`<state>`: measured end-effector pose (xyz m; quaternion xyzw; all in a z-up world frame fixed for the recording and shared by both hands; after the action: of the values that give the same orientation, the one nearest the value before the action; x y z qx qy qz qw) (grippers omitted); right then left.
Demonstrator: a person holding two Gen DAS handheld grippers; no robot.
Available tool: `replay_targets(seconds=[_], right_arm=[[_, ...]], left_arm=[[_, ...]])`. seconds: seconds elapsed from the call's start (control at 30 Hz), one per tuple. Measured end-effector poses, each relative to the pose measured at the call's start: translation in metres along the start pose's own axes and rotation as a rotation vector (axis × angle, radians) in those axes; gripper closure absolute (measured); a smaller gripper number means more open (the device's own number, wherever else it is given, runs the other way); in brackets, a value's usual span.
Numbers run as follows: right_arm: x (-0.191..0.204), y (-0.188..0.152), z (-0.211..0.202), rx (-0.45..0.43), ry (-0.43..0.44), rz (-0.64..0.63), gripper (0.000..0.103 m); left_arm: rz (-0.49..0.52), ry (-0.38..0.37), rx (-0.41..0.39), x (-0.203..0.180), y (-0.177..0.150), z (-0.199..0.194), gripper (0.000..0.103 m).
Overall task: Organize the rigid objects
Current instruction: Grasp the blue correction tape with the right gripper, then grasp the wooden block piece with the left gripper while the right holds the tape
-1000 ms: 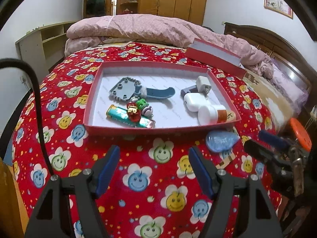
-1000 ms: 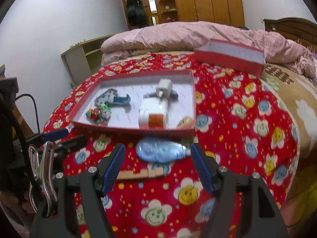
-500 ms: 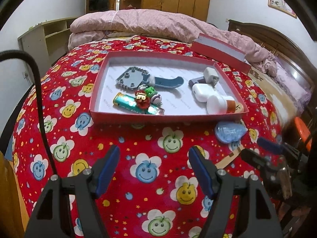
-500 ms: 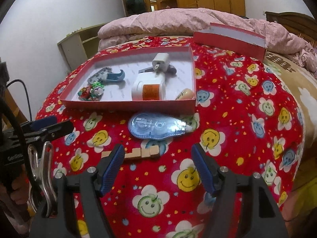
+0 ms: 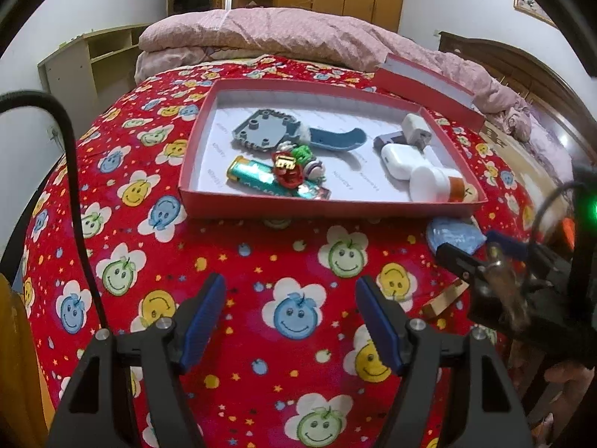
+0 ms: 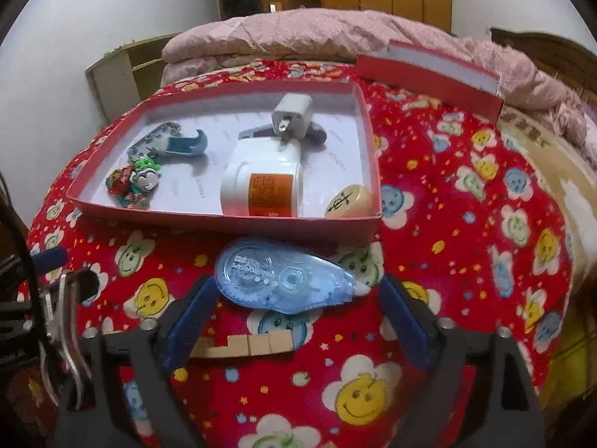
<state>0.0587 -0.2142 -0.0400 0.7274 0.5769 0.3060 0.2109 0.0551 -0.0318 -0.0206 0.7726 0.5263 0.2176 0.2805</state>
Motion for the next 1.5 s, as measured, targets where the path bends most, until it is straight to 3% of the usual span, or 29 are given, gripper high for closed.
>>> replay_targets(seconds=[0.27, 0.37, 0.7, 0.97, 1.2, 1.47, 1.5], right_arm=[[0.005, 0.004, 0.012, 0.011, -0.013, 0.016, 0.003], [0.004, 0.004, 0.010, -0.003, -0.049, 0.019, 0.014], [-0.013, 0.007, -0.013, -0.004, 0.047, 0.087, 0.014], [-0.048, 0.005, -0.045, 0.005, 0.077, 0.118, 0.014], [-0.075, -0.002, -0.063, -0.001, 0.041, 0.101, 0.014], [-0.092, -0.004, -0.073, -0.028, 0.056, 0.138, 0.014], [-0.093, -0.004, -0.074, -0.032, 0.060, 0.140, 0.014]], left_arm=[[-0.032, 0.002, 0.030, 0.006, -0.009, 0.006, 0.027], [-0.034, 0.006, 0.029, 0.006, -0.010, 0.005, 0.027], [0.002, -0.021, 0.017, -0.010, -0.006, 0.000, 0.027], [0.021, -0.132, 0.017, -0.044, 0.001, -0.007, 0.027], [-0.028, -0.199, 0.016, -0.081, 0.009, -0.010, 0.027], [-0.018, -0.179, 0.058, -0.118, 0.010, 0.017, 0.027], [-0.023, -0.176, 0.060, -0.120, 0.010, 0.020, 0.023]])
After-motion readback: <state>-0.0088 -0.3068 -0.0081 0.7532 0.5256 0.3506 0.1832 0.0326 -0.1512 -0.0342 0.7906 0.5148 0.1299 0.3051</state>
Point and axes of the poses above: each gripper's, at about its wrist camera, not at the fingertips, and z roughly the way its jaws point, x to its left, y to its top, the point moved 6 cm from there along z, roughly the way its jaws point, and after that the axes turned 10 degrees about z, right-handed, at the moved point
